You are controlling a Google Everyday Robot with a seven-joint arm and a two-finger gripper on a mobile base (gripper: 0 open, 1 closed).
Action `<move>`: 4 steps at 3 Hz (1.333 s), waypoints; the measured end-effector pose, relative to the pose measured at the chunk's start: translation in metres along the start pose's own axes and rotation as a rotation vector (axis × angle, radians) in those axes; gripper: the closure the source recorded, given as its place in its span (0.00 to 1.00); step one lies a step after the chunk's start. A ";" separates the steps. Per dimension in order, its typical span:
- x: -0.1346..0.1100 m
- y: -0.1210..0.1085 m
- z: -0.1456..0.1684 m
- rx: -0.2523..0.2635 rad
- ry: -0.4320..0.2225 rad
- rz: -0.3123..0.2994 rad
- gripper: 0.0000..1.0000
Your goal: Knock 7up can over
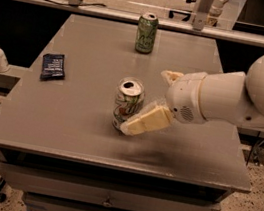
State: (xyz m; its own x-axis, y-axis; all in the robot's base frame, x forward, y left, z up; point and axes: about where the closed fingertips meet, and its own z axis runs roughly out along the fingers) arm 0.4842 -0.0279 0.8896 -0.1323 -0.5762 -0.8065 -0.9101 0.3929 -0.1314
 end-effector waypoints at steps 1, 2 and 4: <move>0.001 0.000 0.030 -0.013 -0.080 0.080 0.16; -0.002 -0.001 0.045 -0.027 -0.129 0.137 0.40; -0.007 -0.027 0.036 0.010 -0.136 0.145 0.87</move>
Offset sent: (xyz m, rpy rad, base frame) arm 0.0293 0.0421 -0.0332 0.2596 0.1032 -0.0691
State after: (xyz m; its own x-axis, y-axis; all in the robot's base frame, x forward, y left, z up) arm 0.5237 -0.0088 0.8786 -0.2067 -0.4109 -0.8879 -0.8813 0.4724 -0.0134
